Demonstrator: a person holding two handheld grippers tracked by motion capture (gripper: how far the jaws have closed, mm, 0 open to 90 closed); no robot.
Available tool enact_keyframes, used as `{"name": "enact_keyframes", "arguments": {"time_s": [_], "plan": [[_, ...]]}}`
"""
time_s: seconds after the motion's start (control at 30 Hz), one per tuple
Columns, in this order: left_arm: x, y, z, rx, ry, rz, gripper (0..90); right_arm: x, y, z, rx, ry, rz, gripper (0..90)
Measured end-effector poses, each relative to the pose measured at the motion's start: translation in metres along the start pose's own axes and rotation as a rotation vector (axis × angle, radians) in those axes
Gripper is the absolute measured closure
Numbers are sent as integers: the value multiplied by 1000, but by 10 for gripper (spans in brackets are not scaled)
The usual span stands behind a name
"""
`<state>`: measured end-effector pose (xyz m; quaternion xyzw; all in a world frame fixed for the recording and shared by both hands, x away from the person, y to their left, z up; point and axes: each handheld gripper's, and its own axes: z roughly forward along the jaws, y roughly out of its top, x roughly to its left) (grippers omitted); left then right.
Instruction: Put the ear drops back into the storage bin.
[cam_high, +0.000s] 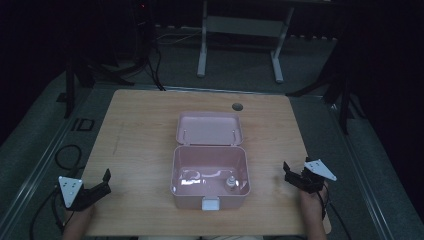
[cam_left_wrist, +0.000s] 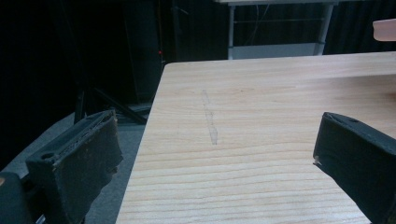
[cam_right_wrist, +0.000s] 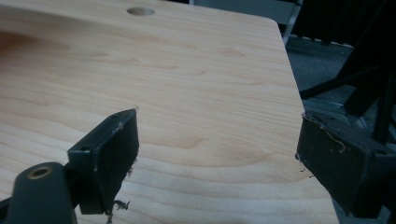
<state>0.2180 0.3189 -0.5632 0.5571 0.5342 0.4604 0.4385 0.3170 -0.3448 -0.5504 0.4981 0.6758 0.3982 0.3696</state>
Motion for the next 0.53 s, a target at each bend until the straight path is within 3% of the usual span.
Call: {"name": "enact_keyframes", "arguments": {"time_s": [0.3,0.53], "plan": [[0,0,0,0,0,-2,10,-4,0,-1,-18,67,51,132],[0,0,0,1,-1,-4,10,-1,0,2,5,66,27,132]]}}
